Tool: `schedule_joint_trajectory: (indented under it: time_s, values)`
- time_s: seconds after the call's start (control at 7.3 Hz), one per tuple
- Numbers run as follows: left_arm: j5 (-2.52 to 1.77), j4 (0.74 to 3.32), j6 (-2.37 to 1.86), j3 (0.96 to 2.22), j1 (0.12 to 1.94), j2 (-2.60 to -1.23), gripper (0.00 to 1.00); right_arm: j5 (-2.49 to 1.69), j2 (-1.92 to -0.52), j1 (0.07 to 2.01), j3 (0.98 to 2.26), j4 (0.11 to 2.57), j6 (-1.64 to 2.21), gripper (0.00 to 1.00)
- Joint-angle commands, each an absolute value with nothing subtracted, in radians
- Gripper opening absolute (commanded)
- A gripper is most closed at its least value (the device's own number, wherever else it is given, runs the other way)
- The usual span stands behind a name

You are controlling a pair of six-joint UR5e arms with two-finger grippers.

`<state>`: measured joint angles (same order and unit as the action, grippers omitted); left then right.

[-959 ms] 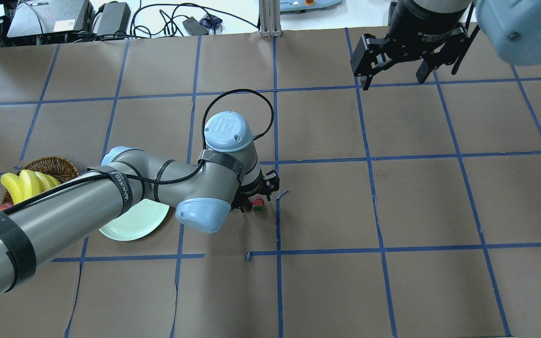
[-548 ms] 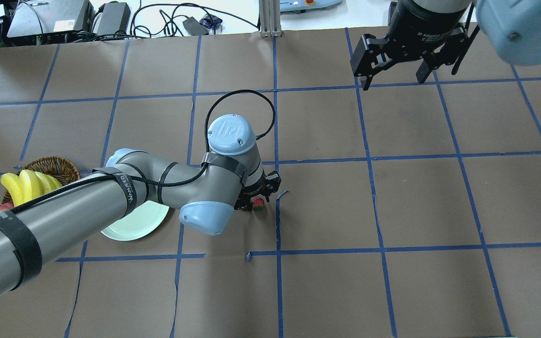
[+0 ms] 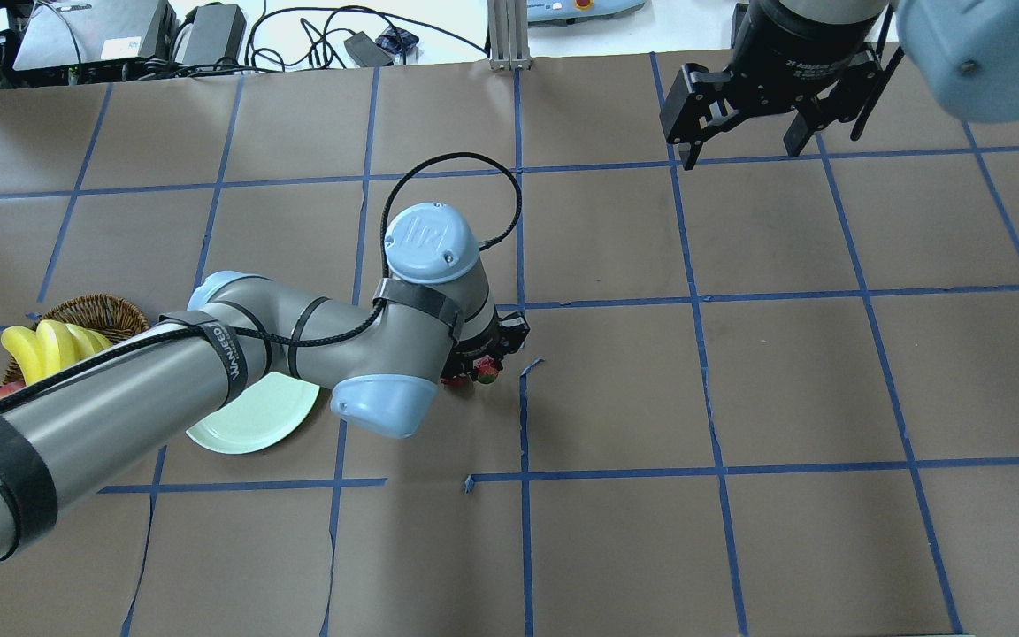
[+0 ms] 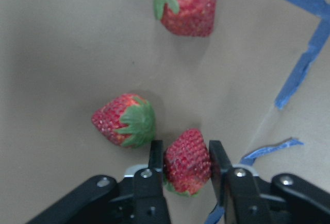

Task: Collect all strawberries into plate
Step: 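Carry the strawberry onto the green plate and open the left gripper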

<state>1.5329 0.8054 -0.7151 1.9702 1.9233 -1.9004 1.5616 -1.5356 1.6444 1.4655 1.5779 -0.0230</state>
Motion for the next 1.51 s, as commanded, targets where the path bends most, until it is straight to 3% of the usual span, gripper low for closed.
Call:
schedule_joint_trajectory:
  time_s: [0.0, 0.41, 0.96, 1.1, 1.23, 1.37]
  values:
    - [1.604, 0.935, -0.570, 1.919, 1.857, -1.829, 0.00, 1.562, -1.536, 1.644, 1.465, 1.577, -0.023, 1.00]
    - [1.627, 1.046, -0.219, 1.942, 1.633, -1.761, 0.00, 1.562, -1.536, 1.644, 1.465, 1.578, -0.023, 1.00]
    - [1.634, 1.029, 0.109, 2.090, 1.381, -1.776, 0.00, 1.560, -1.536, 1.644, 1.465, 1.577, -0.023, 1.00]
    - [1.626, 1.031, 0.110, 2.097, 1.381, -1.782, 0.80, 1.560, -1.536, 1.644, 1.465, 1.577, -0.023, 1.00]
    - [1.626, 1.031, 0.103, 2.095, 1.390, -1.770, 0.90, 1.560, -1.536, 1.644, 1.465, 1.577, -0.023, 1.00]
    - [1.618, 1.026, 0.063, 2.091, 1.422, -1.749, 0.92, 1.560, -1.536, 1.644, 1.465, 1.577, -0.023, 1.00]
